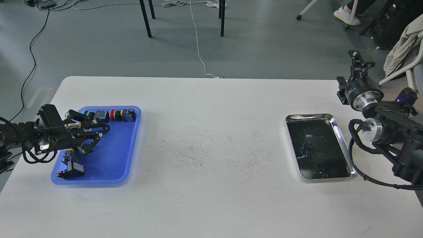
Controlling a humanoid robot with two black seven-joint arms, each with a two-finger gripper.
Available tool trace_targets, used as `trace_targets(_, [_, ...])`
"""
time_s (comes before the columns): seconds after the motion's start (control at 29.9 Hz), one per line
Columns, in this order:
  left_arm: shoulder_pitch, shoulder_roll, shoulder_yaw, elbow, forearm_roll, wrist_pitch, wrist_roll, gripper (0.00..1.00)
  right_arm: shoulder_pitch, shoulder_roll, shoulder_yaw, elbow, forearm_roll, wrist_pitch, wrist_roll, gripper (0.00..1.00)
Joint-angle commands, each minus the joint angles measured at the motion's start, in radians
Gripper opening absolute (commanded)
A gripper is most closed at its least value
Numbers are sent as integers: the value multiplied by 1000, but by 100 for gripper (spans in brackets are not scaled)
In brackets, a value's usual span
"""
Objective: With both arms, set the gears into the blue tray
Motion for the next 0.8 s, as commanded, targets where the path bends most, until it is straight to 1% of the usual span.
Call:
trace_targets(0.0, [1,-28,-1,24,-15,1,0,9,0,0,1,0,-1,-1,0,96])
trace_targets(0.3, [15,-39,1,27,-20,-1,0,11,-1,0,1,-2,-2,-1,0,96])
trace_targets(0.53, [18,-39,1,33,-20,-1,0,16,-1,0,0,0,-2,-1,0,96])
trace_targets(0.67, [23,-39,1,36,-20,-1,0,21,0,-1,1,0,-2,-1,0,96])
trace_targets(0.77, [23,-37,-1,40,-21,1,0,30,0,-1,0,0,-2,-1,0,96])
